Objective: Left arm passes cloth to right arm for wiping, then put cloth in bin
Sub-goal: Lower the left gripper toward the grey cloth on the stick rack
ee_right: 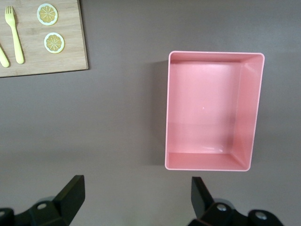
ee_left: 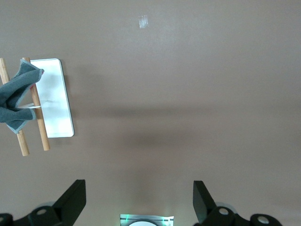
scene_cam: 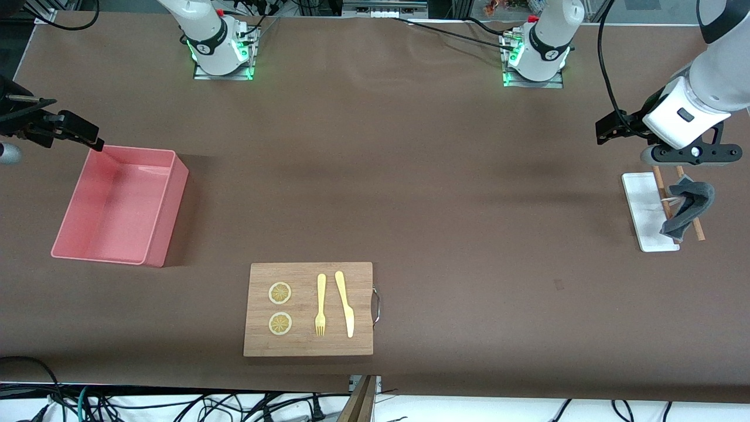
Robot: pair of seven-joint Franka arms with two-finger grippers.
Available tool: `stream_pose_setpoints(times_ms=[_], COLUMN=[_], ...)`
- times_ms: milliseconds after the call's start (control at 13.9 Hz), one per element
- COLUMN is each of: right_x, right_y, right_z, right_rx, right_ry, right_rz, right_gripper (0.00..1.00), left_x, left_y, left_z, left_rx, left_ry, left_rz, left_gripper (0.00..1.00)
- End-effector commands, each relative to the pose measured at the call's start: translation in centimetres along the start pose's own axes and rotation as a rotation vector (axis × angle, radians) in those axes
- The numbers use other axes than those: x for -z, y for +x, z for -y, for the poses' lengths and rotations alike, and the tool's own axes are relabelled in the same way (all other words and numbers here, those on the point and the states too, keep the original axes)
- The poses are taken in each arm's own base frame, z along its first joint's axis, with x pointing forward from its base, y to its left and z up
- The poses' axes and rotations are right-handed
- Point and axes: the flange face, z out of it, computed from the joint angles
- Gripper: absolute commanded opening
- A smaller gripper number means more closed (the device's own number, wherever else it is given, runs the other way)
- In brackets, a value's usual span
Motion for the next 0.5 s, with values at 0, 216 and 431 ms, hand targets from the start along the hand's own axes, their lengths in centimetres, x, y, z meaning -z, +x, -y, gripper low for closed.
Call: stream_pose_setpoints(times_ms=[0, 216, 431], right_x=[0.6, 0.5, 0.6], right_y=[0.2, 0.2, 0.2], right_z=[0.0, -0.1, 0.0], right_rx=[-0.01, -0.004, -0.004], right_ry=[0.01, 0.01, 0.01], right_rz=[-0.008, -0.007, -0.01], right_gripper=[1.0, 1.0, 1.0], left_x=[0.6, 0.7, 0.4], left_y=[-0.4, -0.2, -0.1], left_z=[-0.1, 0.6, 0.9], left_rx=[0.014, 0.02, 0.035], left_ry=[-0.027, -0.032, -0.07], left_rz=[-0.015, -0.017, -0.011], left_gripper=[1.0, 1.0, 1.0])
